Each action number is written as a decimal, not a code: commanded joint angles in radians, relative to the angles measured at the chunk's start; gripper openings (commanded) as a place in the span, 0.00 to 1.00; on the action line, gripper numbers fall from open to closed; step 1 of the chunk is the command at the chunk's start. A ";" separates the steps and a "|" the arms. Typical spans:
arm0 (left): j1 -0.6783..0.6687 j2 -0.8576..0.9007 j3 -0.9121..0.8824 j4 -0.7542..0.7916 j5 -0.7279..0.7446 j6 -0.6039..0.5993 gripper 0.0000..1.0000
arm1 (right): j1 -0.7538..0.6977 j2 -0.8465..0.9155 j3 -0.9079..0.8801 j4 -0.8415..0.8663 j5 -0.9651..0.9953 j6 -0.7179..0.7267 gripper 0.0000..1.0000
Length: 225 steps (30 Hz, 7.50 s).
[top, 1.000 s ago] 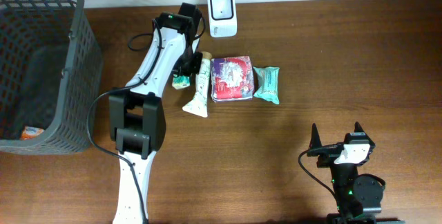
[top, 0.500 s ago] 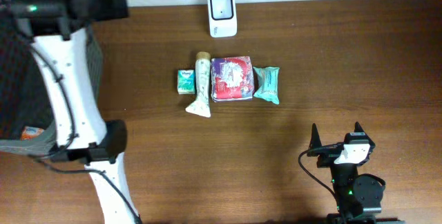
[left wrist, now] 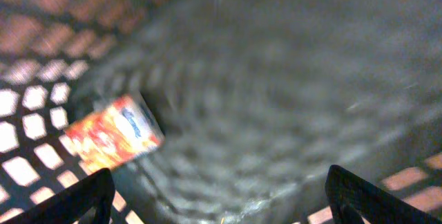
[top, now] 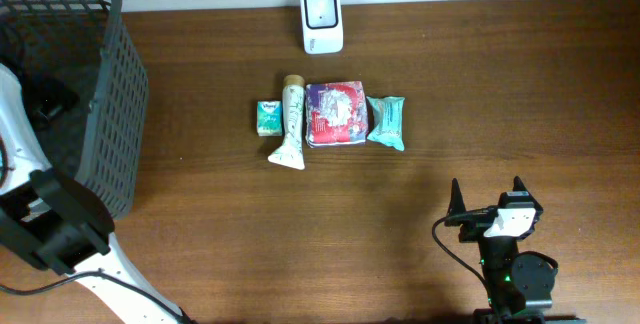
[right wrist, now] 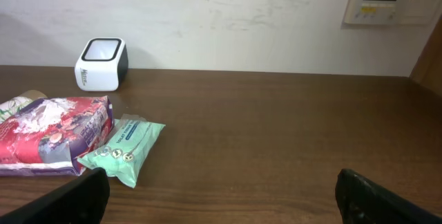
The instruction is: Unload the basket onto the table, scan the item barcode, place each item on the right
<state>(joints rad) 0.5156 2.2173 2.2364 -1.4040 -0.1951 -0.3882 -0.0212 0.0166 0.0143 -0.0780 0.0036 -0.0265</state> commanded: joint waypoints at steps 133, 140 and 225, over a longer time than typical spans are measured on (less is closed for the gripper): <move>-0.331 -0.091 0.381 -0.101 0.128 0.112 0.99 | 0.093 2.152 1.579 -0.762 -0.453 0.272 0.85; -0.331 -0.092 0.381 -0.101 0.128 0.112 0.99 | 0.091 2.138 1.599 -0.800 -0.411 0.217 0.57; -0.331 -0.092 0.381 -0.101 0.128 0.112 0.99 | -0.095 2.217 1.761 -1.115 -0.466 0.083 0.89</move>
<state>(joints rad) 0.1837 2.1319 2.6152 -1.5070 -0.0742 -0.2707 -0.1356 2.2475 1.8004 -1.2018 -0.4747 0.0662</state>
